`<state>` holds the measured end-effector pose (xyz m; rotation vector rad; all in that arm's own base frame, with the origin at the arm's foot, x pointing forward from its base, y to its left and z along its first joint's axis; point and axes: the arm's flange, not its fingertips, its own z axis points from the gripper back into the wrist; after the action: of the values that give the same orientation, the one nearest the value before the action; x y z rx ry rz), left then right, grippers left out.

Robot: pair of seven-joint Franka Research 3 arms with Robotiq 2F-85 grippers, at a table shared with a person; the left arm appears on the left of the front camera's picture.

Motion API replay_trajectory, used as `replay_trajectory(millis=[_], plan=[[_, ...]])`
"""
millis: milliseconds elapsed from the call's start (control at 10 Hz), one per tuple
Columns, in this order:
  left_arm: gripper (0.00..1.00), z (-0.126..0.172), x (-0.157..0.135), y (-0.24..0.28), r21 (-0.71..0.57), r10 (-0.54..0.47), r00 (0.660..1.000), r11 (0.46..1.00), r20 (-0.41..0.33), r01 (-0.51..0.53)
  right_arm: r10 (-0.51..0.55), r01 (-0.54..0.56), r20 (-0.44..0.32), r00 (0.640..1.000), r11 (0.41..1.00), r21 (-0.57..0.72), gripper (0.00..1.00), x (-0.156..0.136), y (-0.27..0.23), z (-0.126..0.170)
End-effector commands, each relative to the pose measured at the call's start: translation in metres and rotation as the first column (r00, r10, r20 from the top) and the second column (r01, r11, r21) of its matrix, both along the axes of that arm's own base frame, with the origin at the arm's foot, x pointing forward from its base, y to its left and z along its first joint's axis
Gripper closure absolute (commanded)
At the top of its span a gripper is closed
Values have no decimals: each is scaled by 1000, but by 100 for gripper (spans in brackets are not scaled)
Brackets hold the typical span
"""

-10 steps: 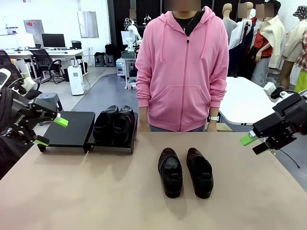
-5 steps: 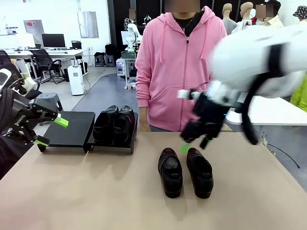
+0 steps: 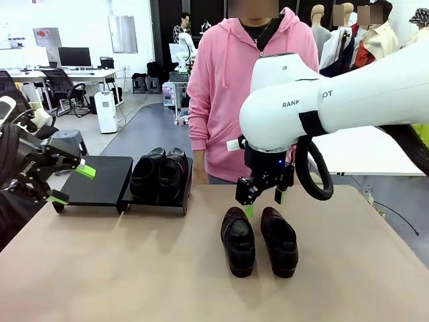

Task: Organize the shoes by placing them on the stand.
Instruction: Pick up one Shoe and place it in the middle of the table.

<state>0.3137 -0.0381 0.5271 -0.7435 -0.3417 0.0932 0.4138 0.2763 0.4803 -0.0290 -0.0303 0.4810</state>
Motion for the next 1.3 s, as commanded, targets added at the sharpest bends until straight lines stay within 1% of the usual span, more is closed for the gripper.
replay_trajectory(millis=[0,100,200,300,400,600,800,1000,1200], plan=[[0,-1,0,-1,-25,1,1000,1000,1,-1,-10,10,8,1000,1000,-15,0,2,-3,0],[0,-1,0,-1,-25,1,1000,1000,1,-1,-191,193,29,981,979,-61,0,12,16,-12],[0,-1,0,-1,-25,1,1000,1000,1,-1,-316,316,19,949,948,-47,0,23,35,-37],[0,-1,0,-1,-25,1,1000,1000,1,-1,-429,431,46,902,902,-35,0,29,45,-54],[0,-1,0,-1,-25,1,1000,1000,1,-1,-490,493,77,869,869,-35,0,32,50,-68],[0,-1,0,-1,-25,1,1000,1000,1,-1,-540,539,20,842,836,-106,0,37,49,-96],[0,-1,0,-1,-25,1,1000,1000,1,-1,-574,569,1,819,811,-138,0,40,41,-110],[0,-1,0,-1,-25,1,1000,1000,1,-1,-576,567,-25,817,811,-146,0,41,35,-122],[0,-1,0,-1,-25,1,1000,1000,1,-1,-576,569,-26,817,812,-129,0,42,32,-129]])
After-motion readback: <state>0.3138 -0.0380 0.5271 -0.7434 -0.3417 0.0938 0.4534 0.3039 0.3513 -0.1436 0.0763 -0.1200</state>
